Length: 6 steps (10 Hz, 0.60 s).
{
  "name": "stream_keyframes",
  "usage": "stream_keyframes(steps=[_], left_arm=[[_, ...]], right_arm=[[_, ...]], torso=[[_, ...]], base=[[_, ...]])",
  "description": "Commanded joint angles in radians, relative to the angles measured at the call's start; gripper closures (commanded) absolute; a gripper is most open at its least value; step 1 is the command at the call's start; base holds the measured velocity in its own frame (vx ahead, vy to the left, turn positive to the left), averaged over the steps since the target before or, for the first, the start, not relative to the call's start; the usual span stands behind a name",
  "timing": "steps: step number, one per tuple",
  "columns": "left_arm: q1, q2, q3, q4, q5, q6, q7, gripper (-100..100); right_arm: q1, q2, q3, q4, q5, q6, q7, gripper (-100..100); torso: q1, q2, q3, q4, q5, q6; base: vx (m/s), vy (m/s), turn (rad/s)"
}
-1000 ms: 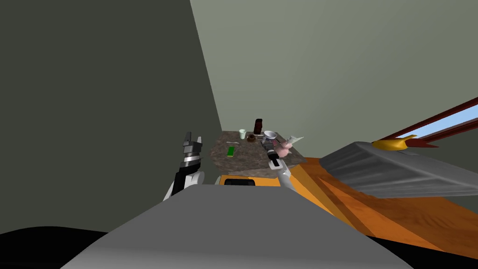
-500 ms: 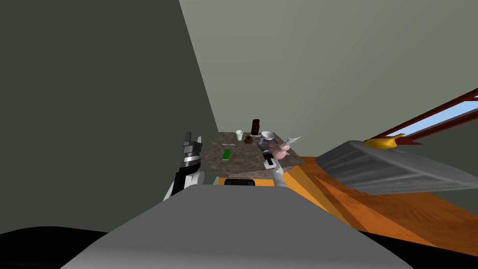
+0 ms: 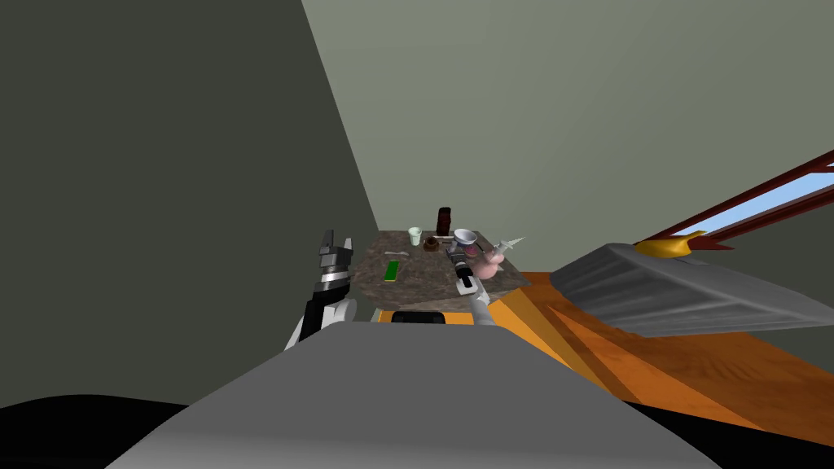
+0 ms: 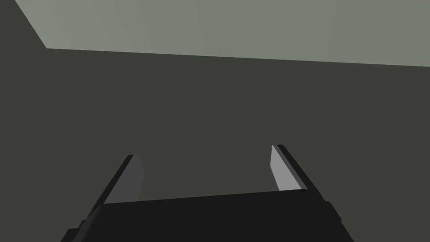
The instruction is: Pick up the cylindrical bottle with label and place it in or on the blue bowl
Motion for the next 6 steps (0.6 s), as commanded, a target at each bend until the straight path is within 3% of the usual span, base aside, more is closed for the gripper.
stream_keyframes(steps=[1, 5, 6], left_arm=[[0.000, 0.000, 0.000, 0.000, 0.000, 0.000, 0.000, 0], [0.000, 0.000, 0.000, 0.000, 0.000, 0.000, 0.000, 0], [0.000, 0.000, 0.000, 0.000, 0.000, 0.000, 0.000, 0]], right_arm=[[0.000, 0.000, 0.000, 0.000, 0.000, 0.000, 0.000, 100], [0.000, 0.001, 0.000, 0.000, -0.001, 0.000, -0.001, 100], [0.000, 0.000, 0.000, 0.000, -0.001, 0.000, -0.001, 0]], torso=[[0.000, 0.000, 0.000, 0.000, 0.000, 0.000], [0.001, 0.000, 0.000, 0.000, 0.001, 0.000], [0.001, 0.000, 0.000, 0.000, 0.001, 0.000]], base=[[0.000, 0.000, 0.000], [0.000, 0.000, 0.000], [0.000, 0.000, 0.000]])
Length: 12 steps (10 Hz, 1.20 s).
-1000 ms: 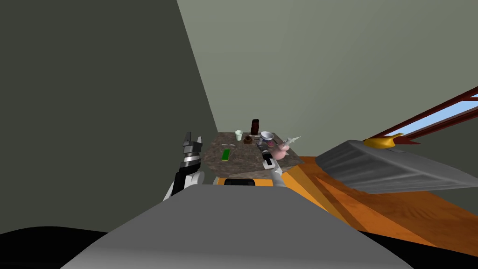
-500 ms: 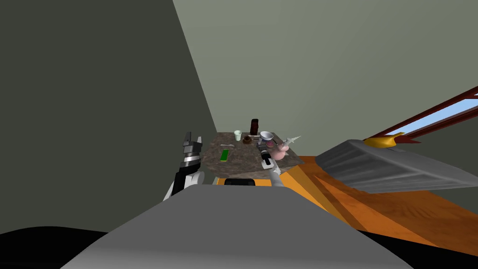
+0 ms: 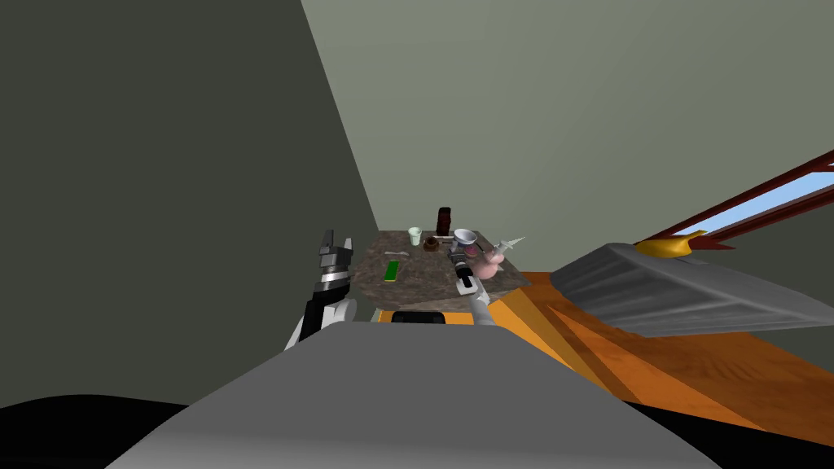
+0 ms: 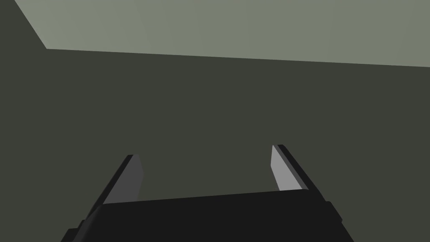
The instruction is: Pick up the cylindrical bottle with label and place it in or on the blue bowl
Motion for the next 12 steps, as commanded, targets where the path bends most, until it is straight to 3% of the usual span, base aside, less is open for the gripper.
stream_keyframes(steps=[1, 2, 3, 8, 12], left_arm=[[0.000, 0.000, 0.000, 0.000, 0.000, 0.000, 0.000, 0], [0.000, 0.000, 0.000, 0.000, 0.000, 0.000, 0.000, 0], [0.000, 0.000, 0.000, 0.000, 0.000, 0.000, 0.000, 0], [0.000, 0.000, 0.000, 0.000, 0.000, 0.000, 0.000, 0], [0.000, 0.000, 0.000, 0.000, 0.000, 0.000, 0.000, 0]], right_arm=[[0.000, 0.000, 0.000, 0.000, 0.000, 0.000, 0.000, 100], [0.000, 0.000, 0.000, 0.000, 0.000, 0.000, 0.000, 0], [-0.014, -0.040, -0.017, 0.003, 0.010, 0.014, -0.025, 100], [-0.056, -0.106, -0.066, 0.013, 0.043, 0.079, -0.113, 100], [-0.095, -0.161, -0.119, 0.019, 0.090, 0.182, -0.217, 100]], torso=[[0.000, 0.000, 0.000, 0.000, 0.000, 0.000], [0.000, 0.000, 0.000, 0.000, 0.000, 0.000], [0.000, 0.000, 0.000, 0.000, 0.000, 0.000], [0.003, 0.005, 0.003, 0.001, 0.001, -0.001], [0.000, 0.007, 0.004, 0.002, 0.000, 0.000]], base=[[0.000, 0.000, 0.000], [0.000, 0.000, 0.000], [-0.051, 0.023, 0.151], [-0.085, 0.040, 0.166], [-0.093, 0.018, 0.222]])
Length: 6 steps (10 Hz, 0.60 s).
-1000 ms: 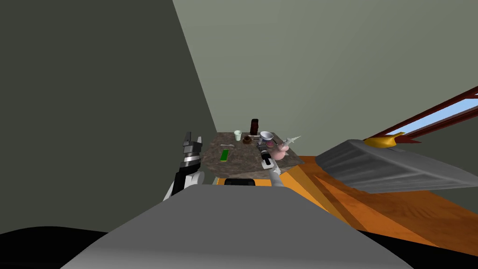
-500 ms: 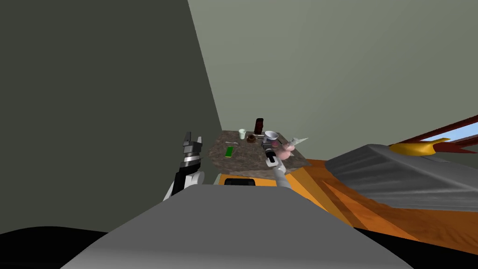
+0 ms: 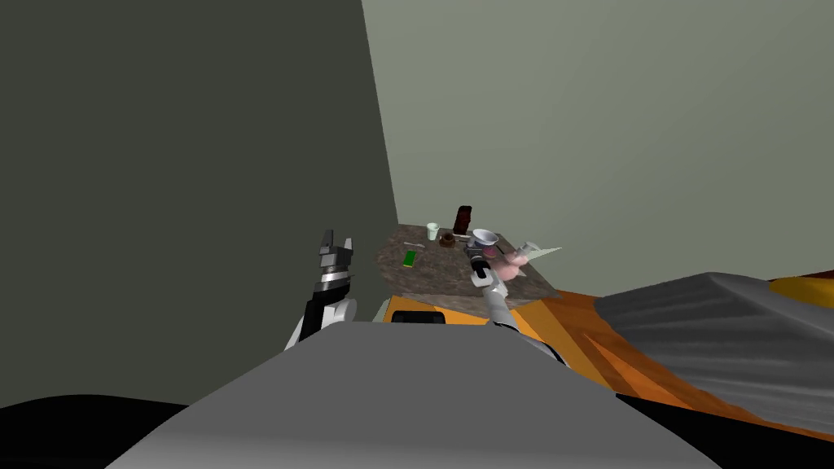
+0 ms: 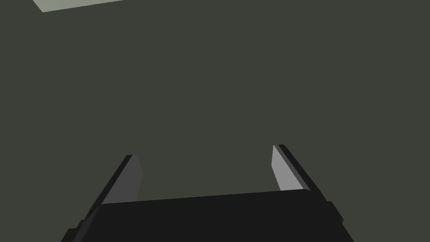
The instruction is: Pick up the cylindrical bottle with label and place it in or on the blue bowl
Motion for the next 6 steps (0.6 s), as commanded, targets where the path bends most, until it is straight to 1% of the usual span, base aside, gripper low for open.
stream_keyframes(steps=[1, 3, 4, 5, 6], left_arm=[[0.000, 0.000, 0.000, 0.000, 0.000, 0.000, 0.000, 0], [0.000, 0.000, 0.000, 0.000, 0.000, 0.000, 0.000, 0], [0.000, 0.000, 0.000, 0.000, 0.000, 0.000, 0.000, 0], [0.000, 0.000, 0.000, 0.000, 0.000, 0.000, 0.000, 0], [0.000, 0.000, 0.000, 0.000, 0.000, 0.000, 0.000, 0]], right_arm=[[-0.027, -0.016, -0.035, 0.019, 0.023, 0.047, -0.036, 100], [-0.043, -0.048, -0.064, 0.023, 0.055, 0.109, -0.091, 100], [-0.043, -0.048, -0.064, 0.023, 0.055, 0.122, -0.098, 100], [-0.049, -0.064, -0.078, 0.026, 0.072, 0.147, -0.127, 100], [-0.049, -0.064, -0.078, 0.026, 0.072, 0.163, -0.131, 100]], torso=[[0.000, 0.000, 0.000, 0.000, 0.000, 0.000], [-0.001, -0.001, 0.000, 0.000, 0.000, 0.000], [-0.001, -0.001, -0.001, 0.000, 0.000, 0.000], [-0.002, -0.002, -0.001, 0.000, 0.000, 0.002], [-0.002, -0.002, -0.001, 0.000, 0.000, 0.001]], base=[[-0.091, 0.022, 0.315], [-0.084, 0.008, 0.300], [-0.046, 0.005, 0.095], [-0.046, 0.007, 0.168], [-0.032, 0.000, 0.116]])
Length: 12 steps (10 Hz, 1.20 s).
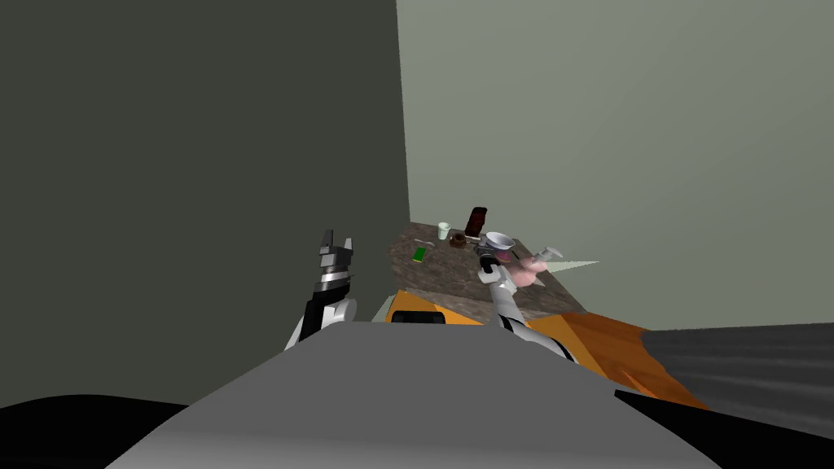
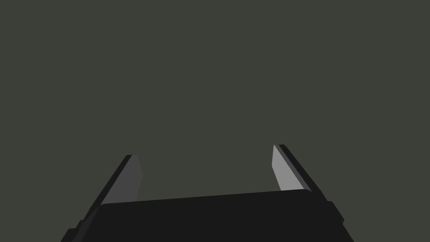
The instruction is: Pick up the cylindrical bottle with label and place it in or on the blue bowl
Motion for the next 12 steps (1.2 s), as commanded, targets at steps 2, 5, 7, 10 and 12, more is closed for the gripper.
stream_keyframes(steps=[2, 5, 7, 10, 12], left_arm=[[0.000, 0.000, 0.000, 0.000, 0.000, 0.000, 0.000, 0], [0.000, 0.000, 0.000, 0.000, 0.000, 0.000, 0.000, 0], [0.000, 0.000, 0.000, 0.000, 0.000, 0.000, 0.000, 0], [0.000, 0.000, 0.000, 0.000, 0.000, 0.000, 0.000, 0], [0.000, 0.000, 0.000, 0.000, 0.000, 0.000, 0.000, 0]], right_arm=[[-0.004, -0.017, -0.015, -0.003, 0.021, 0.061, -0.043, 100], [-0.012, -0.053, -0.042, 0.004, 0.059, 0.148, -0.110, 100], [-0.015, -0.072, -0.054, 0.008, 0.078, 0.190, -0.144, 100], [-0.017, -0.092, -0.067, 0.013, 0.097, 0.251, -0.177, 100], [-0.018, -0.112, -0.079, 0.018, 0.116, 0.301, -0.211, 100]], torso=[[0.000, 0.000, 0.000, 0.000, 0.000, -0.001], [0.000, 0.000, 0.000, 0.000, 0.000, -0.001], [0.000, -0.001, 0.000, 0.000, 0.000, 0.001], [0.001, -0.001, 0.000, 0.001, 0.001, -0.001], [0.000, -0.001, 0.000, 0.001, 0.001, 0.001]], base=[[-0.030, 0.003, 0.169], [-0.037, 0.003, 0.222], [-0.012, 0.003, 0.070], [-0.018, -0.002, 0.180], [-0.013, -0.007, 0.144]])
